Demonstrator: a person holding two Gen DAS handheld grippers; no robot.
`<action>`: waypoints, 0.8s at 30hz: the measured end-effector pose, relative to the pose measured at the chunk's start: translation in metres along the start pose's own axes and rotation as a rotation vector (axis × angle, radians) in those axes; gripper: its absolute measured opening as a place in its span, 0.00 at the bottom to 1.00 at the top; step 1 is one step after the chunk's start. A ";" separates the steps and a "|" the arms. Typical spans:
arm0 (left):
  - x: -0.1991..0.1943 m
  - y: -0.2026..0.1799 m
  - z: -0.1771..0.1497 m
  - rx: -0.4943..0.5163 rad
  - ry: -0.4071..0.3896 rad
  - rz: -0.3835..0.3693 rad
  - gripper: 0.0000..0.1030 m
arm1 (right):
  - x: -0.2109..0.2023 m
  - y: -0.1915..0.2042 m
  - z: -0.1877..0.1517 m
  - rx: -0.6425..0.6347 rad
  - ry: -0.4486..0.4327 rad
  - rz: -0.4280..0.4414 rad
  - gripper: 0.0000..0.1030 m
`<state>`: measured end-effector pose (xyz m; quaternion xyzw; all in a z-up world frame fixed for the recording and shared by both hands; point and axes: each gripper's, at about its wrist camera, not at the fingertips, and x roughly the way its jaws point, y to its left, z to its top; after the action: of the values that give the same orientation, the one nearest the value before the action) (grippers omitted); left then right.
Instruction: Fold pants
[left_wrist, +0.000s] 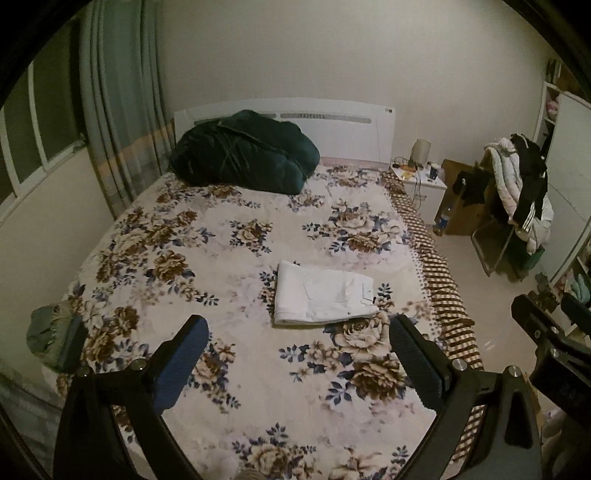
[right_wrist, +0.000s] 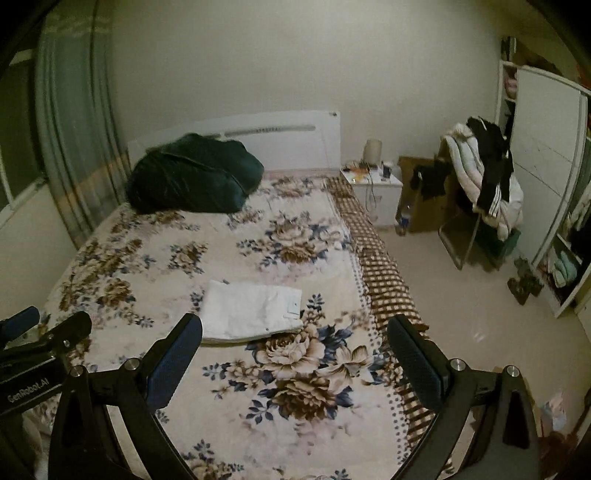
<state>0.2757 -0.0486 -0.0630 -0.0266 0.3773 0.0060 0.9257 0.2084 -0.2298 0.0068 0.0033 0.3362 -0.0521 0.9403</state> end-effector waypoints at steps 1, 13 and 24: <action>-0.012 0.000 -0.001 -0.002 -0.003 0.002 0.97 | -0.018 0.001 0.002 -0.002 -0.013 0.001 0.99; -0.072 0.022 -0.004 -0.023 -0.040 0.025 1.00 | -0.121 0.023 0.010 -0.063 -0.025 0.013 1.00; -0.076 0.026 -0.016 0.000 -0.002 0.018 1.00 | -0.121 0.030 0.005 -0.050 -0.008 0.006 1.00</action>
<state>0.2093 -0.0231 -0.0226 -0.0233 0.3767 0.0142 0.9260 0.1215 -0.1886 0.0860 -0.0196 0.3337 -0.0410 0.9416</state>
